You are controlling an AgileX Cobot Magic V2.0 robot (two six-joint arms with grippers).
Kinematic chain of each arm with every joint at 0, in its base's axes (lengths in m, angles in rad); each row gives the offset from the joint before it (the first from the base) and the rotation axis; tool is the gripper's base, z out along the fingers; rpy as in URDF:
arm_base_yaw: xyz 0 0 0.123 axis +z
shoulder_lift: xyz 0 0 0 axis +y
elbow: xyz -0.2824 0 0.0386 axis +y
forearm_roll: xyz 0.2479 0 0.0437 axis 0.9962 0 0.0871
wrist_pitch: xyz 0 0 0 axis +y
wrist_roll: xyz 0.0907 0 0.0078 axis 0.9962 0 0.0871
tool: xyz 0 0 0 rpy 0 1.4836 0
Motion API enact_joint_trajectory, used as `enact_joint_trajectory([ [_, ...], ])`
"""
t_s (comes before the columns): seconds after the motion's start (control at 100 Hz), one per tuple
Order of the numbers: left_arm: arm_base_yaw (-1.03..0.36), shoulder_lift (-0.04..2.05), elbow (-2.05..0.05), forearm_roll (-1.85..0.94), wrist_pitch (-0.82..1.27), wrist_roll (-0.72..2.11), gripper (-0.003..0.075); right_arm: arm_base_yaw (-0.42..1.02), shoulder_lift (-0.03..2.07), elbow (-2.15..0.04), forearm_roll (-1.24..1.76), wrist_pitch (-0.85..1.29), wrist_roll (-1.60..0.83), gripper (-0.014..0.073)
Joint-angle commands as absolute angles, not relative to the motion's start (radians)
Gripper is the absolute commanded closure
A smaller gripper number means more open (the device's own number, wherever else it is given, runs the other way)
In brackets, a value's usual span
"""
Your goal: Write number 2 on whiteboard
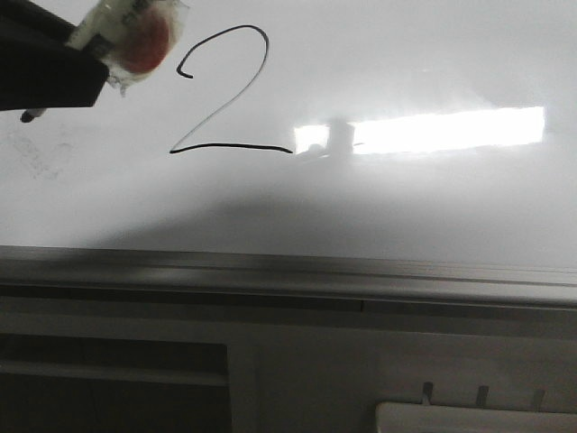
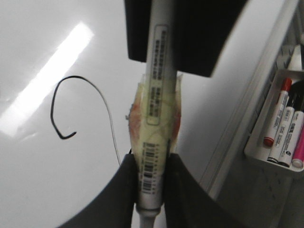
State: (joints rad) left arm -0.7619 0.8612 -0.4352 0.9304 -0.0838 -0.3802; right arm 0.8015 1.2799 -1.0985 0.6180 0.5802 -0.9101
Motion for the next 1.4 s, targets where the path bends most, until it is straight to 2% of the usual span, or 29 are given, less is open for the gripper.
enact_joint_trajectory([
  [0.0,-0.764,0.854,-0.471,0.797,-0.104,-0.404,0.0741,0.802,1.256,-1.129,0.643,0.455,-0.921,0.0056],
  [0.06,-0.755,0.859,-0.471,0.66,-0.088,-0.404,0.0741,0.799,1.256,-1.129,0.643,0.39,-0.921,-0.0038],
  [0.1,-0.746,0.863,-0.471,0.592,-0.077,-0.404,0.0741,0.793,1.251,-1.129,0.643,0.356,-0.921,-0.0056],
  [0.32,-0.607,0.937,-0.471,0.258,-0.061,-0.404,0.0741,0.743,1.22,-1.129,0.643,0.319,-0.921,-0.0013],
  [0.5,-0.48,1.044,-0.471,-0.018,-0.13,-0.404,0.0741,0.714,1.197,-1.127,0.643,0.328,-0.897,-0.0013],
  [0.72,-0.472,1.134,-0.471,-0.03,-0.197,-0.404,0.0741,0.711,1.192,-1.125,0.643,0.337,-0.895,-0.0013],
  [0.96,-0.475,1.142,-0.471,-0.03,-0.204,-0.404,0.0741,0.709,1.192,-1.125,0.643,0.355,-0.895,-0.0013],
  [1.18,-0.586,1.142,-0.471,-0.03,-0.185,-0.404,0.0741,0.709,1.192,-1.125,0.643,0.374,-0.887,-0.0013],
  [1.39,-0.593,1.142,-0.471,-0.03,-0.201,-0.404,0.0741,0.709,1.192,-1.125,0.643,0.384,-0.878,-0.0013],
])
